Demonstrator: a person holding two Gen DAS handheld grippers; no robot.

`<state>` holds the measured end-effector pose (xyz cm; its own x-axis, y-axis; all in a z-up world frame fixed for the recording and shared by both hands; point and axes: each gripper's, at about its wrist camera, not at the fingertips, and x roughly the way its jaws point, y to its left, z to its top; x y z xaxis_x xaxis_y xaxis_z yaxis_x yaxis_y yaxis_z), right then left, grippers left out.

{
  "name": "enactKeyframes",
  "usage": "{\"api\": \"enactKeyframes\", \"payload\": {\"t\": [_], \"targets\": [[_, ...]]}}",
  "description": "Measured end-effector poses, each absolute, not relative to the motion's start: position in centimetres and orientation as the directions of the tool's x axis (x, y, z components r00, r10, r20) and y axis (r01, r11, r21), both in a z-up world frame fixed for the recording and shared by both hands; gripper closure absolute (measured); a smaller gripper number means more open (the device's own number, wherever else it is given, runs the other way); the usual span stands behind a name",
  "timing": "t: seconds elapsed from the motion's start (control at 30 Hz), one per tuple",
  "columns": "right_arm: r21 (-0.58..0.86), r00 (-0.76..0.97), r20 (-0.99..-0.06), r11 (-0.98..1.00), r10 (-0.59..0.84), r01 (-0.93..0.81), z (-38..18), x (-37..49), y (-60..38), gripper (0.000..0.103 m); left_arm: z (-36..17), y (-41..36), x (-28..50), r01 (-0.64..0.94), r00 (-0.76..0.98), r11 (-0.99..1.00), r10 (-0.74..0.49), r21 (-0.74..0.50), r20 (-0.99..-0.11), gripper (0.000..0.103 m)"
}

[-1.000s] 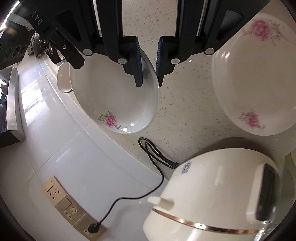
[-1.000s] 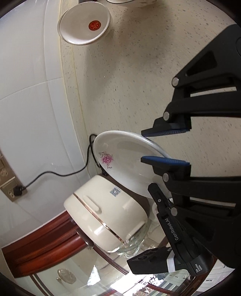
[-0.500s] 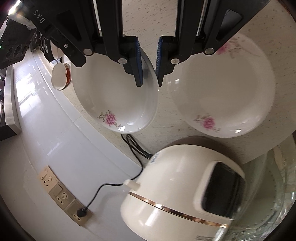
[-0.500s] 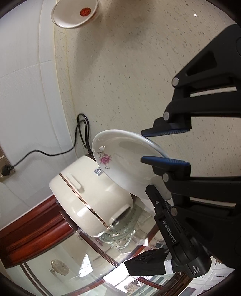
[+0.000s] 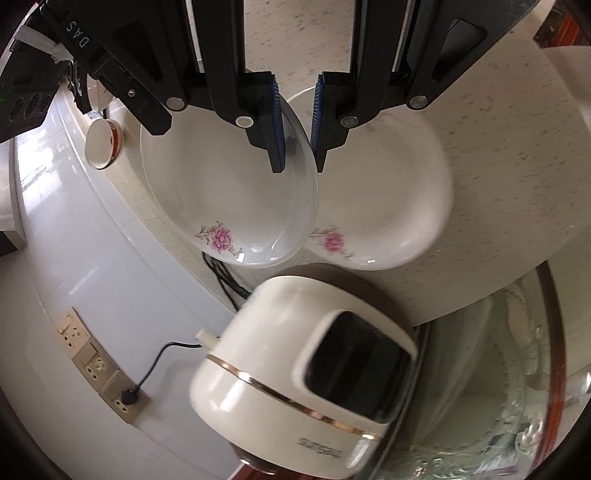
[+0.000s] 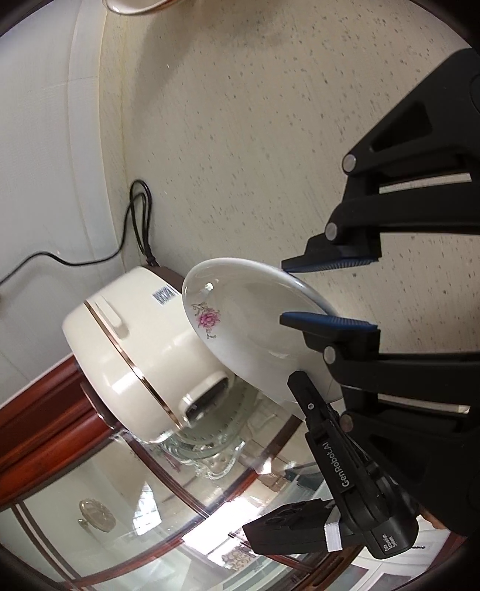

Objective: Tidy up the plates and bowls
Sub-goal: 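Lift the plate with both grippers and carry it over the stacked plates, then lower the plate onto the stacked plates and open both grippers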

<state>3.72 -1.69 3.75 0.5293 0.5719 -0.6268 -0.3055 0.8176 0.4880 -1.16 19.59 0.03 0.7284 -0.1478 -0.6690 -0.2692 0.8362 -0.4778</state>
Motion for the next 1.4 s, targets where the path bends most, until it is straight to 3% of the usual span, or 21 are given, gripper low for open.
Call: {"api": "enactKeyframes", "payload": {"t": [1.4], "targets": [[0.500, 0.384, -0.698, 0.796, 0.604, -0.341, 0.8, 3.4, 4.9, 0.073, -0.9, 23.3, -4.3, -0.441, 0.660, 0.823, 0.027, -0.358, -0.751, 0.089]]}}
